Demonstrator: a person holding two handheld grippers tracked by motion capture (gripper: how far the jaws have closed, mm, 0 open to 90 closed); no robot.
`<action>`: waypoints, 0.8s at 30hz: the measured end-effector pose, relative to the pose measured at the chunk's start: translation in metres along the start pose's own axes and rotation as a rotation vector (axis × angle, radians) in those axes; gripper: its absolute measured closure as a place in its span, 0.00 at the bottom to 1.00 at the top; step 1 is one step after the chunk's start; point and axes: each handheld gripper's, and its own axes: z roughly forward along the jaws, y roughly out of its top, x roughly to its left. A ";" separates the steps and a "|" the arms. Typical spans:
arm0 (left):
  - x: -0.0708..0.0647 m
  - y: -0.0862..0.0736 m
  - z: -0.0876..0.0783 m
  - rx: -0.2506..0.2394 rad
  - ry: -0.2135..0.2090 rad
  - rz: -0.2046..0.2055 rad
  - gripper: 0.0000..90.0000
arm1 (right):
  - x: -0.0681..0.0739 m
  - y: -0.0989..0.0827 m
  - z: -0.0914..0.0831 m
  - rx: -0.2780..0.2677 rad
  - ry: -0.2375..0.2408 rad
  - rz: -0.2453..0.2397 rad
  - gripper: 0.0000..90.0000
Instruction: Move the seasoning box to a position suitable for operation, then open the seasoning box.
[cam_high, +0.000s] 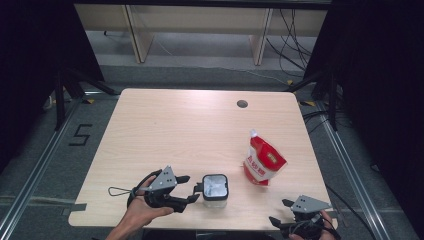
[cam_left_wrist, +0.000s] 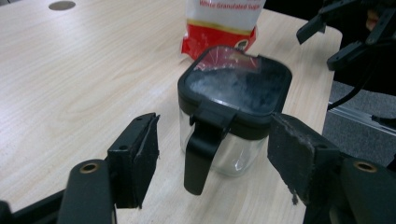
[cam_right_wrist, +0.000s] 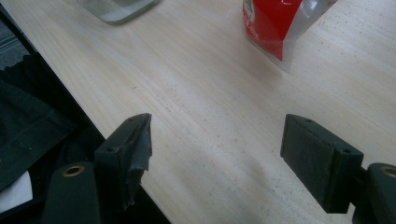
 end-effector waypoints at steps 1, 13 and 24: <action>-0.001 0.001 0.000 -0.004 0.003 -0.011 0.37 | 0.000 0.000 0.000 0.001 0.000 -0.003 0.29; -0.008 0.006 0.004 -0.029 -0.002 0.019 0.68 | 0.000 0.002 0.002 -0.003 0.005 -0.028 0.29; -0.008 0.008 0.008 -0.077 0.024 0.036 0.96 | 0.003 0.004 0.003 -0.004 0.005 -0.034 0.29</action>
